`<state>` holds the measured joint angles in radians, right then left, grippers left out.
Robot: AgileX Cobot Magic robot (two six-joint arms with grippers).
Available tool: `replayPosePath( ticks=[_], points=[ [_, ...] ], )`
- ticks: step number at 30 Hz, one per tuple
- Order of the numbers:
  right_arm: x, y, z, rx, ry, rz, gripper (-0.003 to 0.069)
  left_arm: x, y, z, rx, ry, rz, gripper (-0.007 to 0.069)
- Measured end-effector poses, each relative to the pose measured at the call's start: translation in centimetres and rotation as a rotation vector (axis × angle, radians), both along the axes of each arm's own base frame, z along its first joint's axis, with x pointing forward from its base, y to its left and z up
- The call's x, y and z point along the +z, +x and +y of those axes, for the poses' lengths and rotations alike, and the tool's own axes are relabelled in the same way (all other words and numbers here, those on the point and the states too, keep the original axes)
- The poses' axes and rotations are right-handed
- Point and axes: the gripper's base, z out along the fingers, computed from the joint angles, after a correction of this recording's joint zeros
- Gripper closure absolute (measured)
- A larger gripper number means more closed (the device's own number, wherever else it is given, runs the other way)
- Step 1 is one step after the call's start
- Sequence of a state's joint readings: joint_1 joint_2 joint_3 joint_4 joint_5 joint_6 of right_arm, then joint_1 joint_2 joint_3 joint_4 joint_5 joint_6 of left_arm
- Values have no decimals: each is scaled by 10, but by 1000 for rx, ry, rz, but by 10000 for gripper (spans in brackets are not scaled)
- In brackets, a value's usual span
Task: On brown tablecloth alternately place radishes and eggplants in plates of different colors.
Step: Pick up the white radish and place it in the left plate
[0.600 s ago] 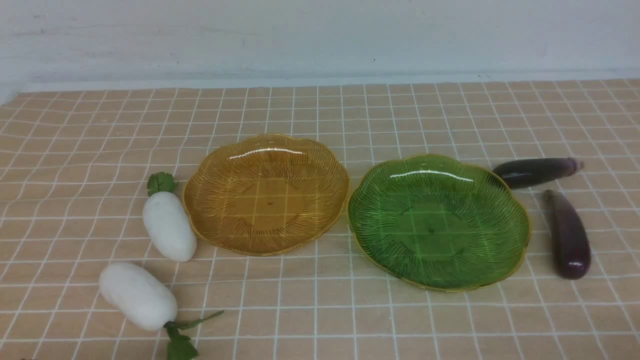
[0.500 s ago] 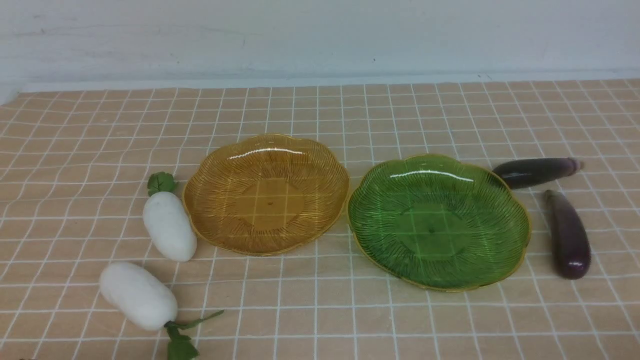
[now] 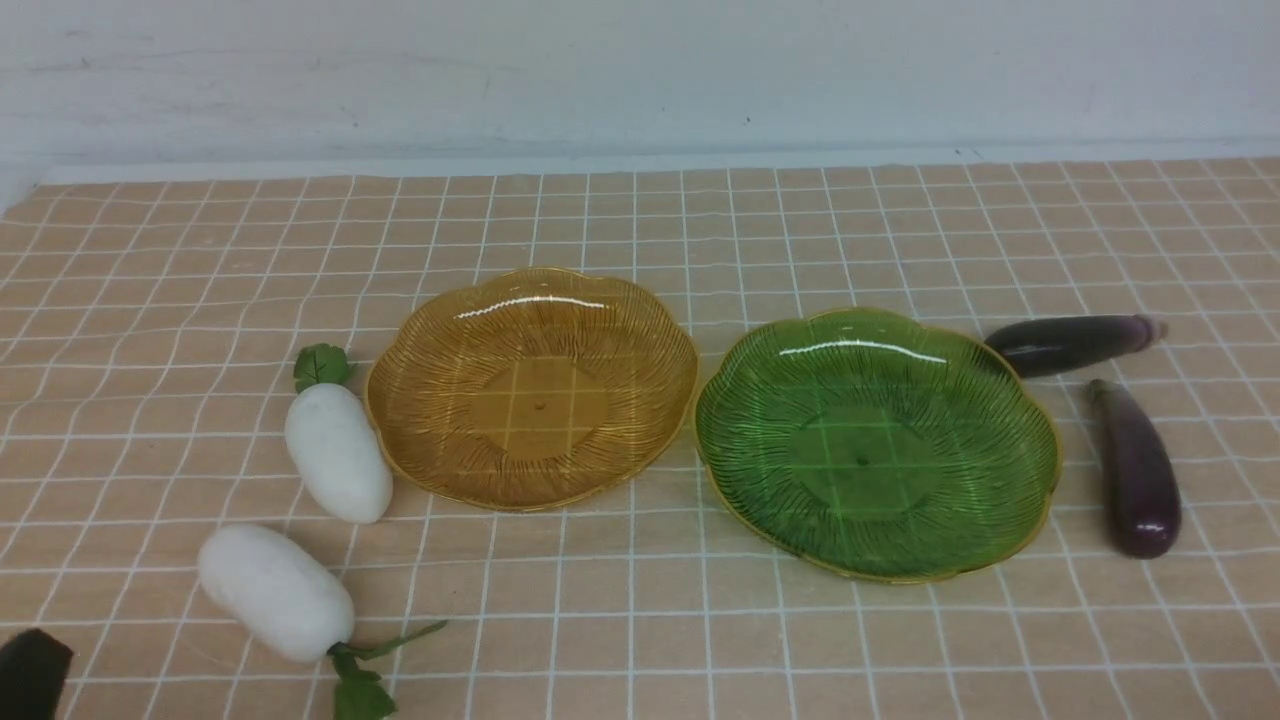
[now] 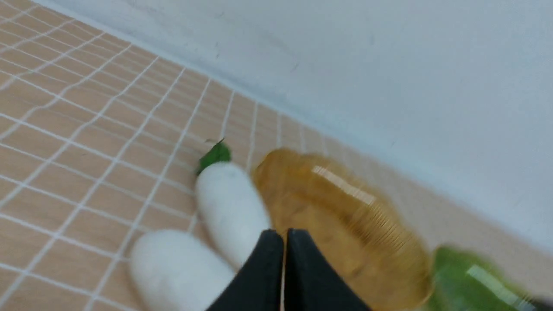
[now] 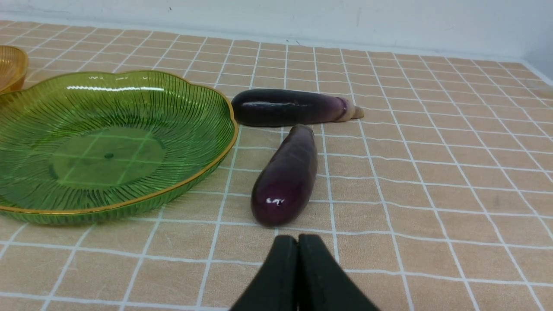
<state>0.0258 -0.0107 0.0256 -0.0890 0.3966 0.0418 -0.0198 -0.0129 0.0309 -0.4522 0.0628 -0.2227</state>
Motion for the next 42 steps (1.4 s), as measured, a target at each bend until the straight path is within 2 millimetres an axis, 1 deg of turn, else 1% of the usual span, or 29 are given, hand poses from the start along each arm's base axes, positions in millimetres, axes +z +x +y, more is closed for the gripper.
replayPosePath(
  ticks=[4,6,7,8,10,12,13,15,16,18,19,20,21,23,24,27,28,31,32,33,34,36,37,38,39,40,41,42],
  points=[
    [0,0,0,0,0,0,674,11,-1,6,57,-204,-115,627],
    [0,0,0,0,0,0,674,19,-3,14,121,-305,-218,627],
    [0,0,0,0,0,0,674,20,-3,15,125,-307,-227,627],
    [0,0,0,0,-6,0,674,30,-5,17,136,-333,-273,627],
    [0,0,0,-1,-17,0,674,51,-10,15,111,-315,-319,627],
    [0,0,-1,-2,-25,0,674,84,-17,9,52,-224,-335,627],
    [0,0,-1,-2,-25,0,674,98,-18,5,23,-154,-312,627],
    [0,0,0,-1,-16,-5,674,118,-12,-2,-26,-11,-216,627],
    [1,0,0,0,0,-15,674,128,-6,-6,-65,65,-132,627],
    [4,1,1,2,66,-48,674,140,11,-14,-153,178,75,627],
    [8,2,3,3,161,-96,674,142,32,-16,-211,251,264,627],
    [9,2,3,4,172,-104,674,138,36,-17,-219,258,299,627],
    [12,2,4,2,258,-136,674,139,44,-17,-240,278,371,627],
    [19,2,4,-6,447,-207,674,124,70,-18,-302,329,625,627],
    [22,2,4,-12,546,-236,674,113,86,-18,-323,338,735,627],
    [29,2,2,-31,784,-301,674,86,119,-18,-360,319,924,627],
    [29,2,2,-33,803,-310,674,82,124,-19,-366,310,945,627],
    [31,2,1,-37,828,-328,674,63,142,-20,-385,276,1039,627],
    [31,2,1,-39,844,-334,674,55,150,-21,-393,262,1076,627],
    [32,2,0,-40,855,-338,674,50,156,-21,-392,254,1088,627],
    [31,2,0,-42,875,-334,674,40,166,-21,-395,231,1130,627],
    [31,2,2,-38,879,-303,674,33,177,-20,-391,199,1158,627],
    [35,1,4,-22,862,-274,674,30,182,-19,-388,185,1166,627],
    [48,-3,8,17,799,-229,674,30,187,-18,-386,175,1162,627],
    [54,-4,10,34,764,-203,674,31,189,-17,-382,171,1157,627],
    [68,-6,12,54,722,-193,674,35,194,-15,-371,163,1135,627],
    [75,-7,14,68,686,-166,674,37,196,-14,-364,159,1123,627],
    [87,-6,15,80,652,-150,674,42,200,-12,-347,151,1098,627]
  ],
)
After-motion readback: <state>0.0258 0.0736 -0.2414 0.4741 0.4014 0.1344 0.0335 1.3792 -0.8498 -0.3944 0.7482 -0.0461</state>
